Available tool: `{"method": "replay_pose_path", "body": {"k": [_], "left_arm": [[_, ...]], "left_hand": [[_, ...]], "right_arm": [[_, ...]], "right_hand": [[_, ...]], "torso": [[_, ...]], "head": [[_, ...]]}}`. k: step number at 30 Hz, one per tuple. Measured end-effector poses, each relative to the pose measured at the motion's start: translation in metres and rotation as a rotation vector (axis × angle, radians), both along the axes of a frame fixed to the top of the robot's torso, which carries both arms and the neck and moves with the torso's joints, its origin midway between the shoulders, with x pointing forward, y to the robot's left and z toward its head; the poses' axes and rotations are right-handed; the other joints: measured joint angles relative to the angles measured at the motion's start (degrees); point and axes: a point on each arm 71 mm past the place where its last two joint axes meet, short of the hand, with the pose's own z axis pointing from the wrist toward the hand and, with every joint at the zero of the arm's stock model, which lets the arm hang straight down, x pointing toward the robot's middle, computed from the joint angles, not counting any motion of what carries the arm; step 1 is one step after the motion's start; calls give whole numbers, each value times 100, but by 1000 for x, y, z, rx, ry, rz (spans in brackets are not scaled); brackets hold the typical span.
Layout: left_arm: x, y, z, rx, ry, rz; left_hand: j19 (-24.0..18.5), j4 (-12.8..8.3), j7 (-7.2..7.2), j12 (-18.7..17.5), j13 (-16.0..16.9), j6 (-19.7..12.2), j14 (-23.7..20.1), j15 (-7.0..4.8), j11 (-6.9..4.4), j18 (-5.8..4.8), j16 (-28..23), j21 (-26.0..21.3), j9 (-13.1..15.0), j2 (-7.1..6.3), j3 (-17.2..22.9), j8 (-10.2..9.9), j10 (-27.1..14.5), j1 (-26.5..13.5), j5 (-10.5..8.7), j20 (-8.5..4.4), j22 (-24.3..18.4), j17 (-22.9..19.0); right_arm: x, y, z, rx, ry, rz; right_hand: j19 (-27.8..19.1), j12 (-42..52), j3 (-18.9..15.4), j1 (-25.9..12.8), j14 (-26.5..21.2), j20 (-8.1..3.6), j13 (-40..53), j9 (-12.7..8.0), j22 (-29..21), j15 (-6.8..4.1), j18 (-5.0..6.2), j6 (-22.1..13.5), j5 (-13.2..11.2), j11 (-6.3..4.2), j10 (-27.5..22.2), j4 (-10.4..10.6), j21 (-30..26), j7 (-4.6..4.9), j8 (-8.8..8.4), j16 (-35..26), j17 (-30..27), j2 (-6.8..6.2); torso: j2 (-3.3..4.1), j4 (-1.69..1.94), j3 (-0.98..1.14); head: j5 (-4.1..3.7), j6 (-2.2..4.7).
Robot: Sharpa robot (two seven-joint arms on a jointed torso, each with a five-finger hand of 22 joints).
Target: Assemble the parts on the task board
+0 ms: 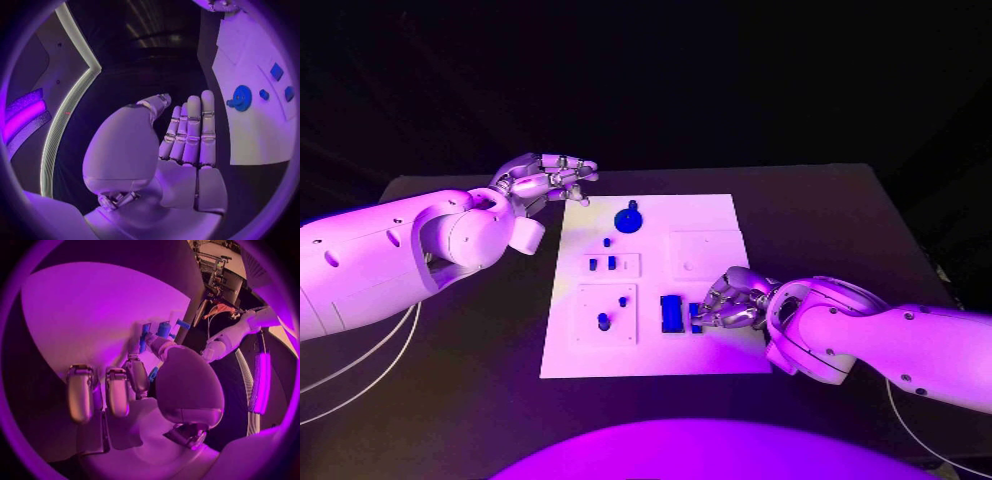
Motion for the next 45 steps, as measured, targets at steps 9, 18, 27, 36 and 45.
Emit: {"method": "replay_pose_path", "body": {"k": [9, 18, 27, 36, 45], "left_arm": [[0, -1, 0, 0, 0, -1], [0, 0, 0, -2, -1, 0], [3, -3, 0, -24, -20, 16], [14, -2, -4, -45, -65, 101], [27, 7, -11, -53, -110, 229]], "left_hand": [[0, 16, 0, 0, -5, 0, 0, 0, 0, 0, 0, -25, -1, 46, -16, 0, 0, 0, 0, 0, -11, 0], [0, 15, 0, 0, -5, 0, 0, 0, -21, 0, 0, -25, -1, 46, -16, 21, -21, 0, 0, 0, -12, 0], [22, 88, 0, 66, -4, 0, 0, 0, -21, -1, 0, -73, 6, 42, -56, 32, -21, -4, 0, 22, -45, 0], [-719, 367, -42, 18, -169, -230, -1211, 257, 105, -2, -1066, -1301, 14, -13, -159, 118, -210, -54, 0, 285, -758, -517], [-1230, 645, -91, -778, -624, -482, -1719, 614, 305, -1, -3562, -3541, -292, -7, -470, 149, -392, 160, 0, 715, -2393, -1499]], "right_arm": [[1, -1, 0, 5, -7, 7], [9, -9, 18, 59, -82, -10], [54, -37, 44, 252, -252, -117], [117, -68, 53, 439, -372, -254], [163, -97, 56, 592, -445, -381]], "right_hand": [[0, 0, -24, 6, 0, 0, 0, -26, 0, 0, 0, 22, -8, 0, 0, 0, -64, 6, -39, 0, -1, 7], [-24, -944, -429, -55, -12, 47, -70, -57, -1, 83, 142, -239, 164, 122, -405, 231, -1191, 140, -171, -254, -1, -160], [-851, -2892, -863, 265, -97, 251, -1277, 0, -2, 284, 538, -837, 852, 330, -1540, 516, -4017, 364, -254, -1126, -781, -171], [-2218, -4739, -871, 807, -1921, 670, -3553, -417, -1826, 696, 805, -1316, 448, 732, -2766, 793, -7398, 683, -479, -4506, -3847, 21], [-3208, -5979, -973, 1157, -2782, 1180, -6016, -1105, -3988, 1124, 804, -1086, 392, 1005, -2660, 828, -7965, 850, -1096, -7205, -5152, 182]], "torso": [[-1, -2, 1], [-15, -9, -5], [-113, -24, -55], [-248, -6, -93], [-361, 3, -87]], "head": [[-2, -72], [0, -87], [-7, 82], [-1, 404], [13, 793]]}}
